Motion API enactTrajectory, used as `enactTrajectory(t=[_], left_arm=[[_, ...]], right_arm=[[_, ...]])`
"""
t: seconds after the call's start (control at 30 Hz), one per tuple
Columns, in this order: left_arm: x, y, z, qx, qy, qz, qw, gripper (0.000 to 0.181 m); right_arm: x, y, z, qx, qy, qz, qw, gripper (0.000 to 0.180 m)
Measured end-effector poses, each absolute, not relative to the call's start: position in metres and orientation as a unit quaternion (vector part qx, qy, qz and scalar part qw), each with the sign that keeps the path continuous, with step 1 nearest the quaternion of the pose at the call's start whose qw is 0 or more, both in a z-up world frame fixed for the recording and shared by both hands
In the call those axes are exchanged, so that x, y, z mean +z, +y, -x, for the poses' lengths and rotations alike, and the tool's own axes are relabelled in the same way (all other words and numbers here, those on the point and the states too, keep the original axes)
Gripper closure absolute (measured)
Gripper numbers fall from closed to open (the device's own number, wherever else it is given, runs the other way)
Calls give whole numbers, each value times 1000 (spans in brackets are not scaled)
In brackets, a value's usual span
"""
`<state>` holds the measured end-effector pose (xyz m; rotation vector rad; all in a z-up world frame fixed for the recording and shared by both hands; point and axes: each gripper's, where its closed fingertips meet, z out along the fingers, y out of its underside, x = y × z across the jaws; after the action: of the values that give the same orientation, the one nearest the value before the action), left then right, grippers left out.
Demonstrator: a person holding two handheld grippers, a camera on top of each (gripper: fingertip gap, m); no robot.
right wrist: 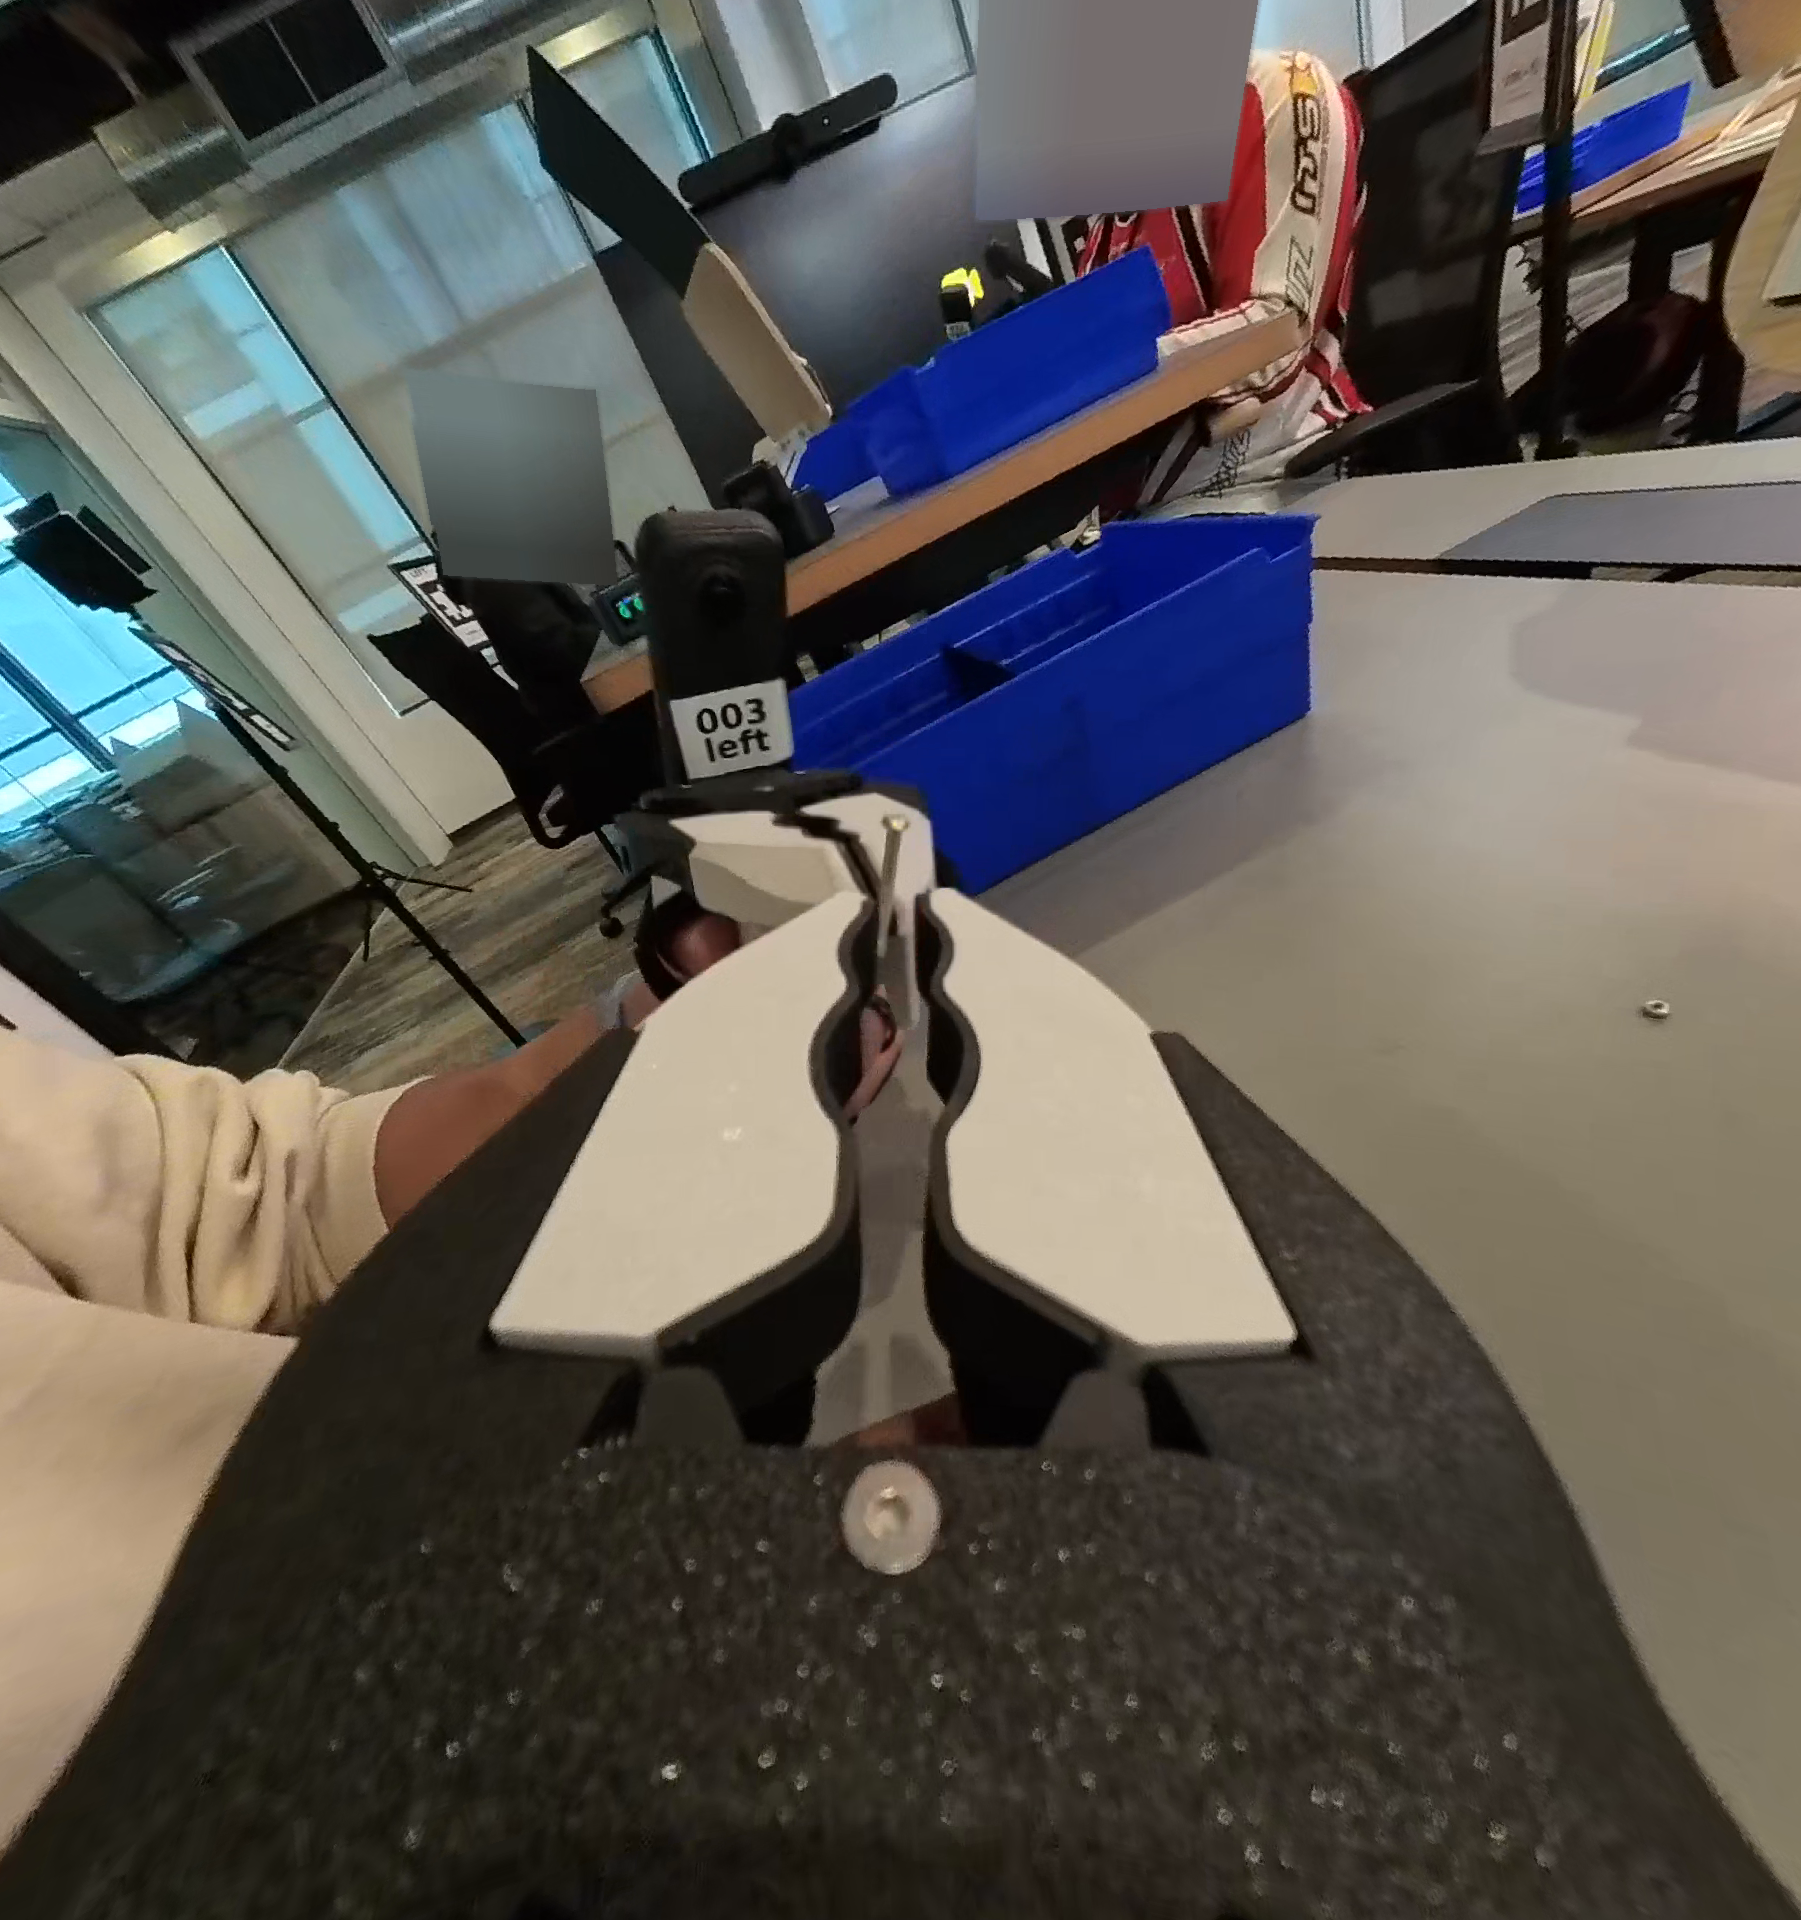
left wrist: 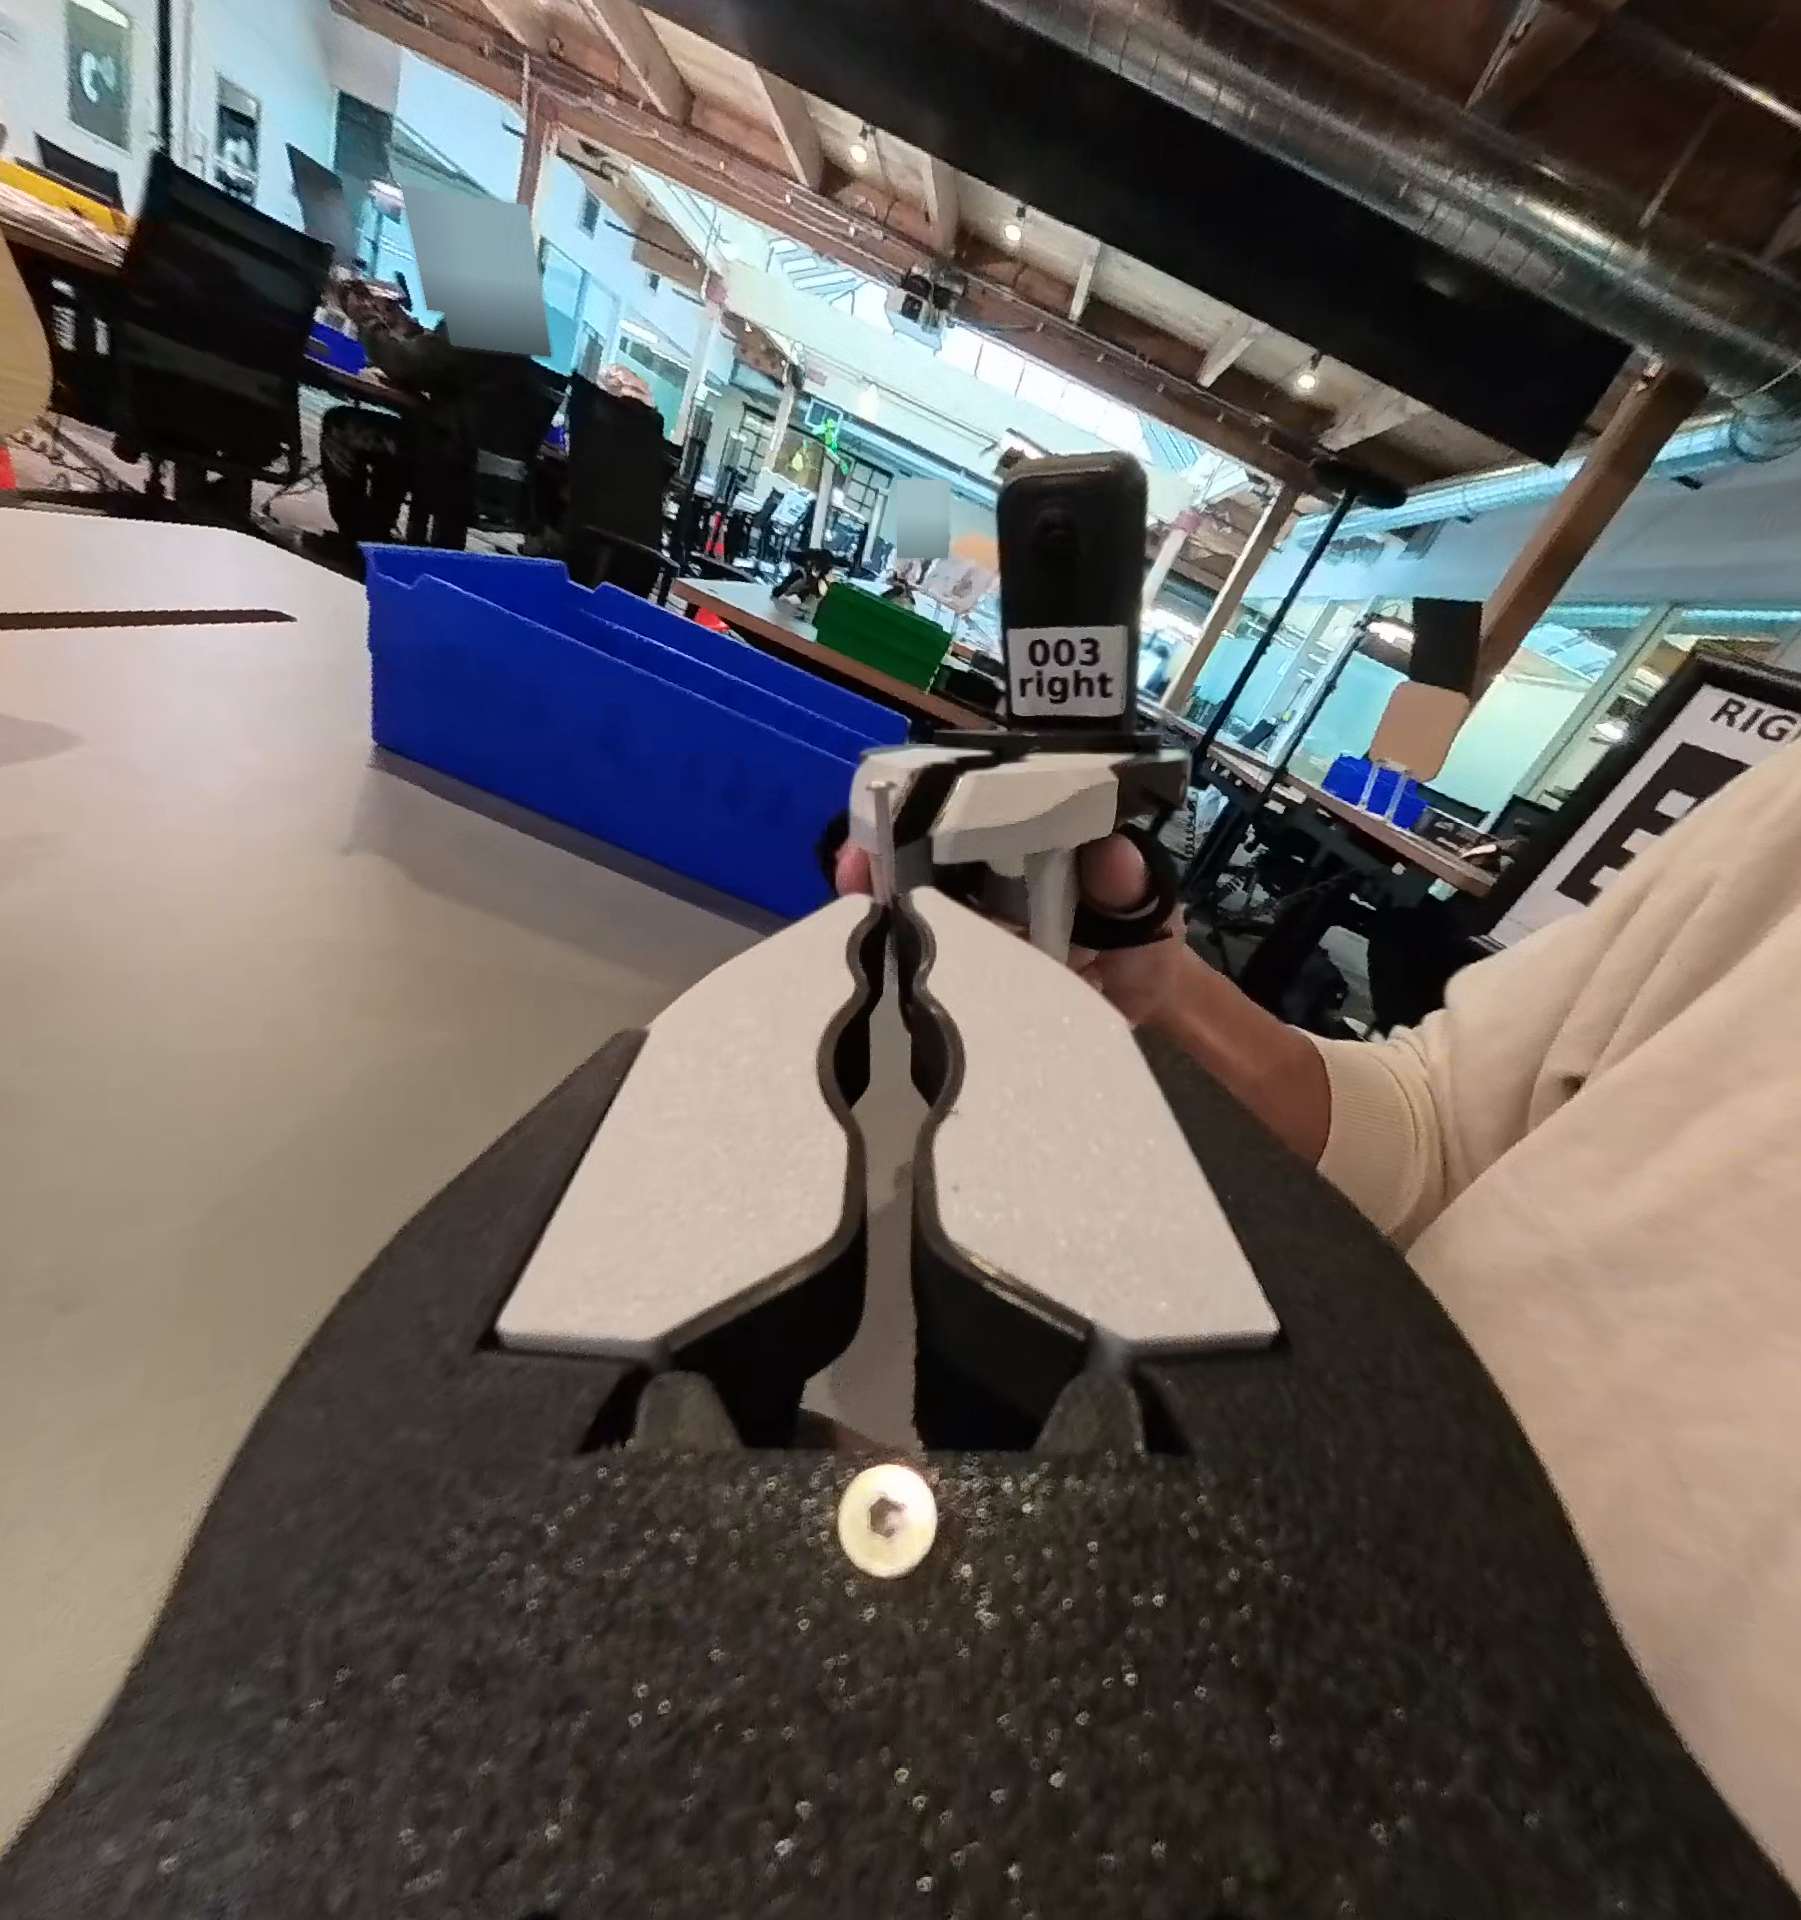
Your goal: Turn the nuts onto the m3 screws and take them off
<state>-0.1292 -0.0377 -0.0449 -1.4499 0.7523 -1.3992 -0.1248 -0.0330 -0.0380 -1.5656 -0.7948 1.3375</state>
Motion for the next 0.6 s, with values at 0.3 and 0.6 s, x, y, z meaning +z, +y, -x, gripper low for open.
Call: enactTrajectory(t=[0.3, 0.6], left_arm=[[-47, -46, 120, -582, 325, 583, 464, 179], [-45, -48, 122, -585, 328, 576, 467, 181]], right_arm=[[-35, -36, 131, 548, -329, 631, 440, 179], [-34, -39, 127, 551, -333, 624, 442, 171]])
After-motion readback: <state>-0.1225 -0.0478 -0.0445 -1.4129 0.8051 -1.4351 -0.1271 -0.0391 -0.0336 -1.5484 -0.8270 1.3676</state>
